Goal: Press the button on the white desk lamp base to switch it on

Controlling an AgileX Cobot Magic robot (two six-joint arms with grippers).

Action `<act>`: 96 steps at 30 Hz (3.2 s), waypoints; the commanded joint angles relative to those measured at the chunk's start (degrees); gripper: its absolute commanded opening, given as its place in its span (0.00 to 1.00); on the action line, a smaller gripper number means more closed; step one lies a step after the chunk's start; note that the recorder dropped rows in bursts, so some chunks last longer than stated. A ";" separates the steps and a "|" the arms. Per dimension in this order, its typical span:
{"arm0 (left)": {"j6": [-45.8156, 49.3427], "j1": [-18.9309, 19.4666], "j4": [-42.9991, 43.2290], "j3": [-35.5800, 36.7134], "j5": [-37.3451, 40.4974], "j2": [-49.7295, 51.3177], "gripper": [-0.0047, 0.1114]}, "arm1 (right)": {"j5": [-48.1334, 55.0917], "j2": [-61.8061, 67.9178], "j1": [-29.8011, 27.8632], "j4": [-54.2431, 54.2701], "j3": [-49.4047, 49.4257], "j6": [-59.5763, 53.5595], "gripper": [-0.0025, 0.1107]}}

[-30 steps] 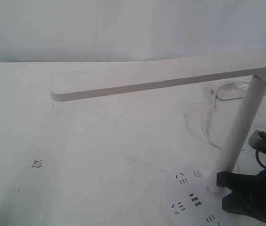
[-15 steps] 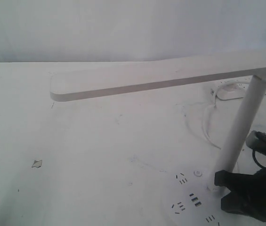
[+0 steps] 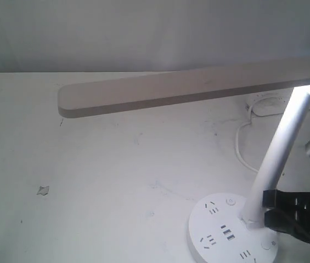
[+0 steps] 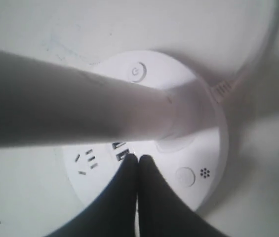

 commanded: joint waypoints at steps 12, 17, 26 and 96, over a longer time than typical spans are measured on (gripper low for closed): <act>0.00 0.13 -0.26 0.11 -0.04 0.02 0.04 | -4.39 -39.52 0.13 -10.12 0.15 4.32 0.02; 0.00 0.13 -0.26 0.11 -0.04 0.02 0.04 | -4.94 -45.52 0.13 -8.85 0.15 4.35 0.02; 0.00 0.13 -0.26 0.11 -0.04 0.02 0.04 | -15.15 -51.46 0.13 -15.89 0.15 4.25 0.02; 0.00 0.13 -0.26 0.11 0.01 0.03 0.04 | -13.18 -58.55 -0.01 -39.71 20.10 18.09 0.02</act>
